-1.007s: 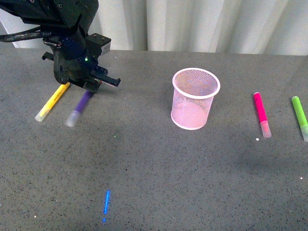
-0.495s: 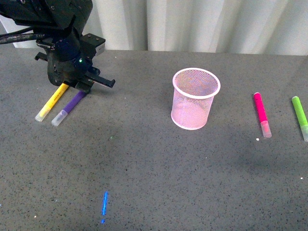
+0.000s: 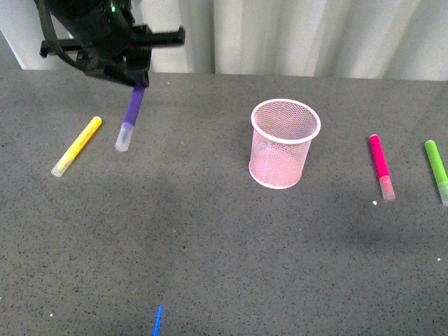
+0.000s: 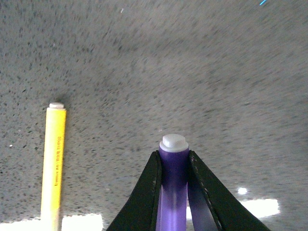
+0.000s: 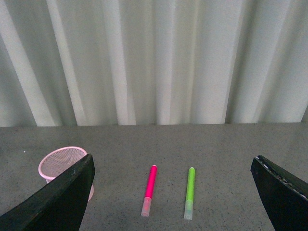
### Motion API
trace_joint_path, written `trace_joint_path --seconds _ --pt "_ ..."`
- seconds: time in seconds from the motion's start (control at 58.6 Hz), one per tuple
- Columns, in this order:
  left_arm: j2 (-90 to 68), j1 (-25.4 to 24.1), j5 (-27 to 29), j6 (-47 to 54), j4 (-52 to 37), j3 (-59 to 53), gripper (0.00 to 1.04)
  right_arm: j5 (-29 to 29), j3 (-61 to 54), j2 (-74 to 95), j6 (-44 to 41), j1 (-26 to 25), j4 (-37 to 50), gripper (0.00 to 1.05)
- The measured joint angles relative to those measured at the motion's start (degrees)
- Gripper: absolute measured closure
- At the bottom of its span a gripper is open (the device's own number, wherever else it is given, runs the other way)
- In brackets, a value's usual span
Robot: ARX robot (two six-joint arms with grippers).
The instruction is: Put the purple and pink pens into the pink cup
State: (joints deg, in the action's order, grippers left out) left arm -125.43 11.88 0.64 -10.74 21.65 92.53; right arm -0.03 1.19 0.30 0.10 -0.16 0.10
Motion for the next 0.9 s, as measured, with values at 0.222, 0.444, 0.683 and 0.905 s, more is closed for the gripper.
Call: trace_joint_path --seconds 0.222,0.444,0.683,0.905 --pt "8.7 2.2 -3.9 -8.4 -10.9 -9.4 0.93 0.0 0.0 0.0 0.0 0.0 0.0 0.07" --pt "15.9 5.1 -4.1 -14.0 -26.3 -18.4 0.93 0.0 0.0 0.0 0.0 0.0 0.0 0.07" --pt "18.2 7.8 -3.5 -18.6 -46.3 -24.3 0.93 0.0 0.0 0.0 0.0 0.0 0.0 0.07" --pt "17.0 8.5 1.9 -24.6 -69.1 -32.5 0.93 0.0 0.0 0.0 0.0 0.0 0.0 0.07"
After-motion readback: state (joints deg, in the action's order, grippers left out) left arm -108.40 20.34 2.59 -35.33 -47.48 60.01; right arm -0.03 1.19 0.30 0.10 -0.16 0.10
